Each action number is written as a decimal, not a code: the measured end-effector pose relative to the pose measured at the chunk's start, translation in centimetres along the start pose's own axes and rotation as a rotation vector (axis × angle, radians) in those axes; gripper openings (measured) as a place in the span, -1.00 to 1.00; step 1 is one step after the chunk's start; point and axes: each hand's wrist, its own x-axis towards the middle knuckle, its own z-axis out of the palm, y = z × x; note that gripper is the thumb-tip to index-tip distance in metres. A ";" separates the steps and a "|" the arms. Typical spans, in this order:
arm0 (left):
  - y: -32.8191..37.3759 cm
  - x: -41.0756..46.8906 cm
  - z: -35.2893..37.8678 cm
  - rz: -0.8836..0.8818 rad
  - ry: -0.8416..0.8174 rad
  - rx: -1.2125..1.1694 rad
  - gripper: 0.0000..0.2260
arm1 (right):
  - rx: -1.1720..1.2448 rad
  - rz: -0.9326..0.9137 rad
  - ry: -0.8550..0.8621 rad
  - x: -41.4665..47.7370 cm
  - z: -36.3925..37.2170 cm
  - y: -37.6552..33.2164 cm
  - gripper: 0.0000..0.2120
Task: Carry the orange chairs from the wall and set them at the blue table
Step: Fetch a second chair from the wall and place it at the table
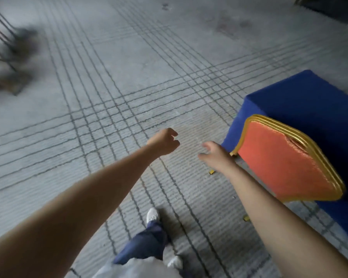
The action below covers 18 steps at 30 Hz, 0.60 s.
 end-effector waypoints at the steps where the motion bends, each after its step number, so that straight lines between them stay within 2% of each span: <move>1: -1.3 -0.3 -0.9 -0.033 0.019 -0.003 -0.68 | -0.013 -0.027 -0.033 0.4 0.8 -1.3 -0.53; 10: -14.3 -3.1 -11.0 -0.348 0.265 -0.075 -0.67 | -0.130 -0.320 -0.169 5.4 9.4 -17.2 -0.56; 18: -26.1 -2.2 -25.0 -0.471 0.387 -0.129 -0.69 | -0.106 -0.527 -0.219 11.3 17.2 -34.7 -0.61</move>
